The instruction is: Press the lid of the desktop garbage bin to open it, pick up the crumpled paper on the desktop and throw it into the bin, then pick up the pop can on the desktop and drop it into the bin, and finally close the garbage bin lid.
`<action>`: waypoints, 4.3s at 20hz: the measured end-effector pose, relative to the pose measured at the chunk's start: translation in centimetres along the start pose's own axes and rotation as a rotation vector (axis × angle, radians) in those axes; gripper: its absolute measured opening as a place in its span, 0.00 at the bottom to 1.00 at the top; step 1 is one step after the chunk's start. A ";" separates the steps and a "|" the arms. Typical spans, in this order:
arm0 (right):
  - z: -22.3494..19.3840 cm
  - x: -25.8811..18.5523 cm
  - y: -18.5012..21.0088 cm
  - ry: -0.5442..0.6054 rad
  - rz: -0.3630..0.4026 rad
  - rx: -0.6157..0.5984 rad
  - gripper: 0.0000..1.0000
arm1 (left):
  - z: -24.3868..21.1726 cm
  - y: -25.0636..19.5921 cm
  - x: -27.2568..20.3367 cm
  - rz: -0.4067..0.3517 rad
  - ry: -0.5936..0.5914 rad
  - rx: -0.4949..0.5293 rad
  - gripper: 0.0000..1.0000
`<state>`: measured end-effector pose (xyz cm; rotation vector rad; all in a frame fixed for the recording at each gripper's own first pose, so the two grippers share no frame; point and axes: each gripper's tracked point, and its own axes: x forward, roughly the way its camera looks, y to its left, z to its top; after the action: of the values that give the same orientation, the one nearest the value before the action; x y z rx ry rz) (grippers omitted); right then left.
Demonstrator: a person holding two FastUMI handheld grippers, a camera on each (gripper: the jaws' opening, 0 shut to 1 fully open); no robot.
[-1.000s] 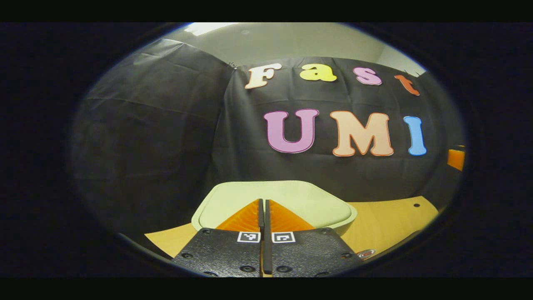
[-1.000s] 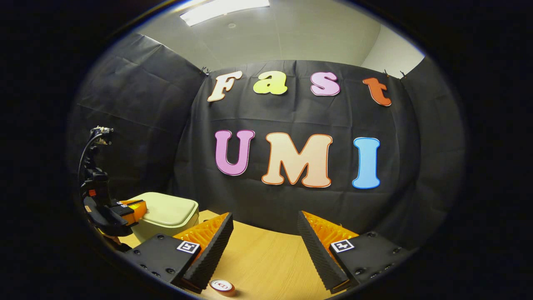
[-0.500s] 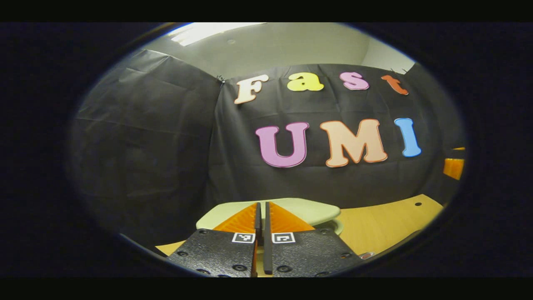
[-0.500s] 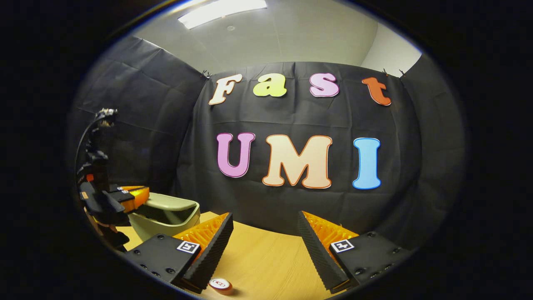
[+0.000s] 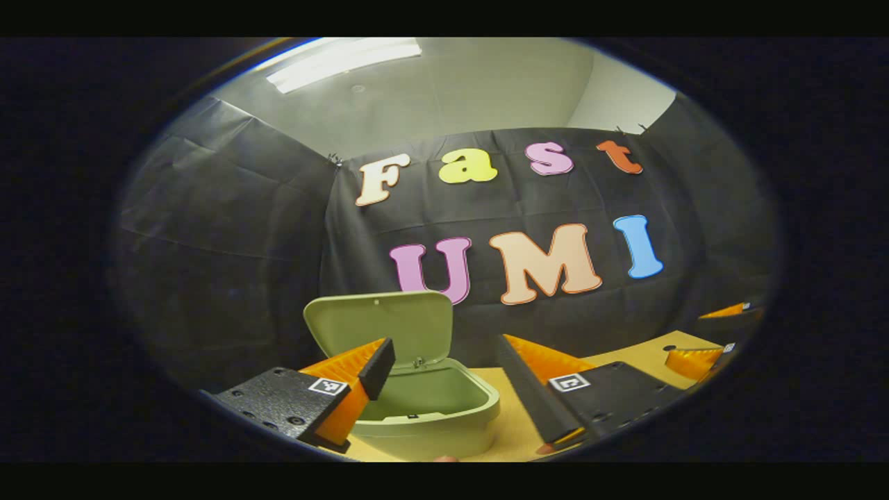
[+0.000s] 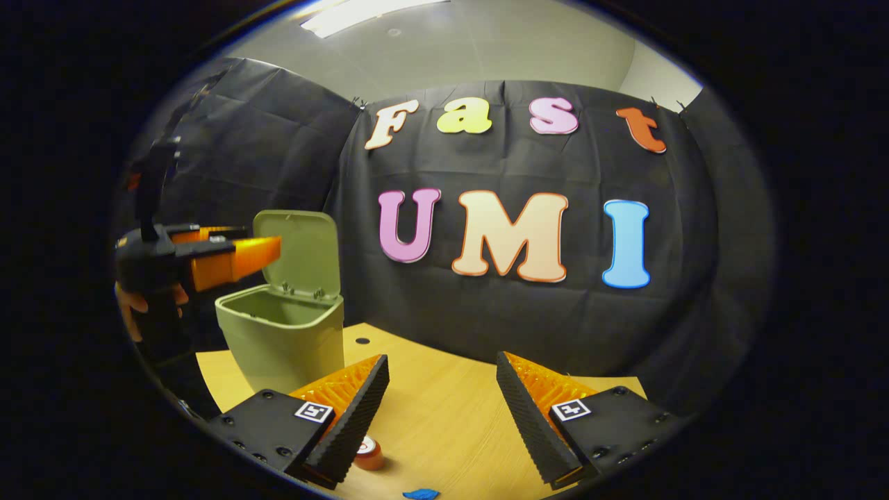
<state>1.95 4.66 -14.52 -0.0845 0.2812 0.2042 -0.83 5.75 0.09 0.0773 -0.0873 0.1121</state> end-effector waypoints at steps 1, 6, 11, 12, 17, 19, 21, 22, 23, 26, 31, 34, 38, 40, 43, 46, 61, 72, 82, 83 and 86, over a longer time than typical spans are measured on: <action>-1.9 0.3 0.0 0.044 0.009 -0.005 0.98 | 0.4 0.1 -0.5 0.007 -0.003 0.011 0.99; -12.1 0.7 0.5 0.240 0.051 -0.068 0.98 | 1.3 1.1 -1.9 0.051 -0.003 0.038 0.94; -21.0 0.8 1.4 0.419 0.113 -0.118 0.99 | 1.6 2.5 -3.4 0.095 0.009 0.068 0.94; -22.6 0.6 1.4 0.463 0.123 -0.129 0.99 | 1.5 2.9 -3.7 0.103 0.011 0.073 0.94; -27.6 -0.6 1.9 0.636 0.150 -0.127 1.00 | 0.3 4.6 -4.7 0.152 0.061 0.094 0.94; -28.9 -0.6 2.4 0.685 0.169 -0.104 0.99 | 0.3 5.2 -5.3 0.162 0.065 0.105 0.94; -29.3 -1.2 3.7 0.733 0.230 -0.032 0.94 | 0.1 5.4 -5.4 0.164 0.072 0.114 0.94; -29.3 -1.0 4.1 0.736 0.229 -0.010 0.71 | 0.0 5.5 -5.4 0.163 0.075 0.115 0.94; -29.4 -0.8 4.1 0.739 0.237 -0.005 0.52 | 0.0 5.5 -5.3 0.161 0.077 0.113 0.94; -28.7 -1.1 3.8 0.718 0.229 -0.023 0.27 | -0.1 5.4 -5.2 0.145 0.078 0.100 0.94; -22.0 0.8 2.9 0.530 0.161 0.000 0.21 | -0.6 5.9 -5.1 0.123 0.084 0.074 0.94; -15.7 2.5 3.1 0.395 0.136 0.012 0.21 | -1.3 6.3 -4.9 0.111 0.097 0.045 0.94; -7.5 4.9 4.2 0.217 0.119 0.019 0.21 | -1.8 8.0 -5.0 0.116 0.104 0.043 0.94; -3.9 5.7 5.1 0.143 0.125 0.005 0.24 | -2.1 9.3 -4.9 0.127 0.103 0.041 0.94; 1.6 7.2 7.2 0.022 0.148 -0.017 0.24 | -2.8 11.4 -5.0 0.150 0.117 0.037 0.94; 5.4 8.3 10.6 -0.041 0.197 -0.027 0.24 | -3.6 13.6 -5.3 0.175 0.132 0.034 0.94; 7.7 12.8 24.0 -0.060 0.354 -0.059 0.74 | -6.2 18.6 -7.6 0.186 0.180 0.019 0.94; 8.7 7.8 11.5 -0.141 0.166 -0.035 1.00 | -6.1 8.7 -5.3 0.013 0.175 -0.022 0.94; 4.4 2.2 -5.2 -0.083 -0.105 0.073 1.00 | -7.0 -7.0 -3.4 -0.298 0.215 -0.059 0.94; 3.7 1.6 -6.3 -0.073 -0.127 0.082 1.00 | -7.9 -8.3 -3.5 -0.329 0.245 -0.064 0.94; 1.5 -0.4 -9.5 -0.025 -0.189 0.085 1.00 | -11.1 -12.0 -4.4 -0.406 0.329 -0.066 0.95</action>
<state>3.95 -4.48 -12.41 -0.0239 0.2551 0.0054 -2.86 -5.67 -12.16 0.0094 0.2533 -0.2839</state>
